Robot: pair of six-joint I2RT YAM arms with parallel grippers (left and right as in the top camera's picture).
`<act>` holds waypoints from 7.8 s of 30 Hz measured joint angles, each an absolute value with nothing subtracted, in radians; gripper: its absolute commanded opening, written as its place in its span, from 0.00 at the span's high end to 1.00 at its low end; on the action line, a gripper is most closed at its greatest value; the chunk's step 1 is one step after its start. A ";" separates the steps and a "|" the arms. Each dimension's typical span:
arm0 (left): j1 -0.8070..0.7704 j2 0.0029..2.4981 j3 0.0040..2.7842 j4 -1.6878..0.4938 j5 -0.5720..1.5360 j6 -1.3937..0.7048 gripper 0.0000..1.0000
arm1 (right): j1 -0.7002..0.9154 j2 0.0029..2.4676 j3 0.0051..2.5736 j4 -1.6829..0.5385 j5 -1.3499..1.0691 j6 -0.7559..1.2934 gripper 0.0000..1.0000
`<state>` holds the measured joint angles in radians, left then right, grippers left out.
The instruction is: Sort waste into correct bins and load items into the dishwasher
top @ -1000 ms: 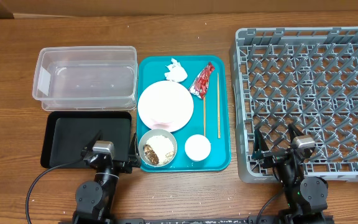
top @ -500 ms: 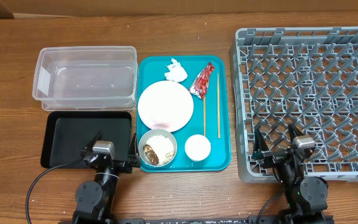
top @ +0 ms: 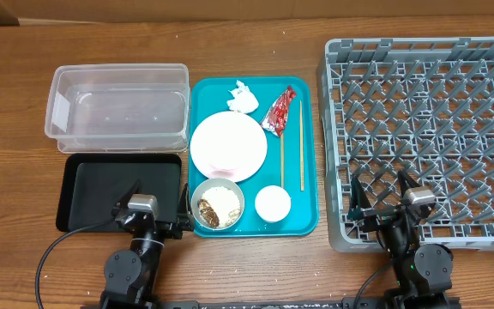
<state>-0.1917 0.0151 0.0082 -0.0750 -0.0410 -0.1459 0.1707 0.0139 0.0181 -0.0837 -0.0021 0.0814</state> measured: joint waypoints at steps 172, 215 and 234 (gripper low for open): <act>-0.247 1.198 1.372 -1.150 0.448 -0.207 0.00 | 0.125 1.156 1.174 -1.255 -0.112 0.521 0.15; -0.773 1.724 1.089 -0.898 -0.075 -0.424 0.86 | 0.360 1.248 1.182 -1.027 -0.216 0.610 0.07; -0.525 1.527 1.208 -1.109 0.194 -0.373 0.96 | 0.360 1.248 1.182 -1.060 -0.213 0.610 0.07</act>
<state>-0.5251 1.5272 1.2079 -1.1088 0.1940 -0.3733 0.3595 1.2484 1.1816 -1.0595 -0.2134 0.6098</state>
